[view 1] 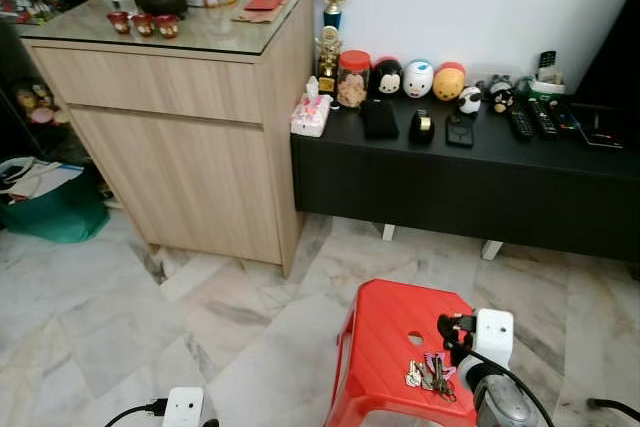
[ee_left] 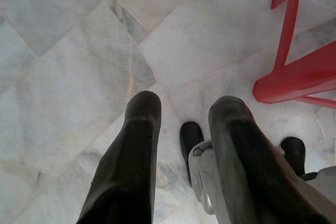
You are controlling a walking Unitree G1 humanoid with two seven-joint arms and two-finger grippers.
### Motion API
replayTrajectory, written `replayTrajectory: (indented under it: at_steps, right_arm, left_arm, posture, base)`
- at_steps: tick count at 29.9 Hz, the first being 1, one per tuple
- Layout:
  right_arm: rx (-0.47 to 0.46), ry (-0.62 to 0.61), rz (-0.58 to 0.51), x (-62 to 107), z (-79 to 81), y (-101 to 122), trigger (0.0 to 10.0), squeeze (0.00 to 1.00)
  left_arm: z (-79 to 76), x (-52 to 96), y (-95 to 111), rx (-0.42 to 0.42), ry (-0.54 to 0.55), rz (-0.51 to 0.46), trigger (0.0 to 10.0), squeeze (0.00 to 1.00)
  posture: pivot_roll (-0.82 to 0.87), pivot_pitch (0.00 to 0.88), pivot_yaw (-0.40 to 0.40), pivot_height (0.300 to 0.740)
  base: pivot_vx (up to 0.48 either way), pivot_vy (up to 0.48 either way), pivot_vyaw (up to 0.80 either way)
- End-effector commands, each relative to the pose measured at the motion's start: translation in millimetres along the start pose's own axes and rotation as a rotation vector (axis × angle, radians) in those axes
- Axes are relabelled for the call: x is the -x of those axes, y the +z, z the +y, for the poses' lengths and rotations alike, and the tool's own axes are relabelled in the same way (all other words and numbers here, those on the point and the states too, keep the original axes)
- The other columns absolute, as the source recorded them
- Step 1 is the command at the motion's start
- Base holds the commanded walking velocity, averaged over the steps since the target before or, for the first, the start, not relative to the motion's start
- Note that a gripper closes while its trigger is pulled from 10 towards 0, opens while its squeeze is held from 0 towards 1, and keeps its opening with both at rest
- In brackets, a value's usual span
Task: Hang keys on a hook
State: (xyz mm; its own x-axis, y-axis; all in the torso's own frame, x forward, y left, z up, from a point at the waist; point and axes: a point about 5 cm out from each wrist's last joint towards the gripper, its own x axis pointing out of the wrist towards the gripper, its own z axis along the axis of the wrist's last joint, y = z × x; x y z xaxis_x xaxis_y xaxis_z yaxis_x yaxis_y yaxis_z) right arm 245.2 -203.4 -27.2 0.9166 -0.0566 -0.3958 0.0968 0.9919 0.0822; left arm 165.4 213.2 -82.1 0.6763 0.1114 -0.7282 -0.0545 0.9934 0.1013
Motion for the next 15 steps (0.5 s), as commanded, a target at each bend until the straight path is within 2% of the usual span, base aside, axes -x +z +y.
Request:
replayTrajectory:
  at_steps: [1, 2, 3, 5, 6, 7, 9, 10, 12, 15]
  right_arm:
    - [-0.001, -0.001, -0.045, 1.9, -4.1, 4, 10.0, 0.0]
    - [-0.003, 0.004, -0.065, 2.3, -4.2, 6, 10.0, 0.0]
    - [0.03, 0.018, -0.149, 4.6, -3.4, 15, 10.0, 0.0]
    - [0.044, 0.021, -0.179, 5.7, -3.0, 18, 10.0, 0.0]
    - [0.087, 0.01, -0.262, 8.7, -4.0, 29, 10.0, 0.0]
    - [0.087, 0.01, -0.262, 8.7, -4.0, 29, 10.0, 0.0]
    - [0.127, 0.013, -0.391, 14.3, -0.9, 55, 10.0, 0.0]
    - [0.127, 0.013, -0.391, 14.3, -0.9, 55, 10.0, 0.0]
    - [0.11, -0.004, -0.448, 17.5, -0.2, 70, 10.0, 0.0]
    - [0.11, -0.015, -0.462, 15.6, 1.1, 75, 10.0, 0.0]
  left_arm:
    - [0.1, 1.3, -4, -0.016, -0.007, 0.014, 10.0, 0.0]
    - [-0.3, 1.3, -4, -0.017, -0.008, 0.015, 10.0, 0.0]
    - [-1.2, 1.2, -4, -0.017, -0.01, 0.014, 10.0, 0.0]
    - [-1.4, 1.1, -4, -0.017, -0.011, 0.014, 10.0, 0.0]
    - [-0.9, 1.2, -4, -0.017, -0.01, 0.014, 10.0, 0.0]
    - [-0.9, 1.2, -4, -0.017, -0.01, 0.014, 10.0, 0.0]
    - [0.2, 1.3, -4, -0.017, -0.007, 0.015, 10.0, 0.0]
    - [0.2, 1.3, -4, -0.017, -0.007, 0.015, 10.0, 0.0]
    - [0.8, 1.8, -5, -0.014, -0.004, 0.017, 10.0, 0.0]
    - [1.2, 2.1, -6, -0.011, -0.002, 0.019, 10.0, 0.0]
  posture:
    - [-0.04, 0.0, -0.036, 0.74]
    - [-0.04, 0.0, -0.036, 0.74]
    - [-0.03, 0.0, -0.038, 0.74]
    - [-0.03, 0.0, -0.038, 0.74]
    - [-0.03, 0.0, -0.04, 0.74]
    - [-0.03, 0.0, -0.04, 0.74]
    - [-0.04, 0.0, -0.041, 0.74]
    - [-0.04, 0.0, -0.041, 0.74]
    - [-0.04, 0.0, -0.043, 0.74]
    - [-0.04, 0.0, -0.044, 0.74]
  base:
    - [0.0, 0.0, 0.0]
    - [0.0, 0.0, 0.0]
    - [0.0, 0.0, 0.0]
    - [0.0, 0.0, 0.0]
    - [0.0, 0.0, 0.0]
    - [0.0, 0.0, 0.0]
    - [0.0, 0.0, 0.0]
    - [0.0, 0.0, 0.0]
    - [0.0, 0.0, 0.0]
    - [0.0, 0.0, 0.0]
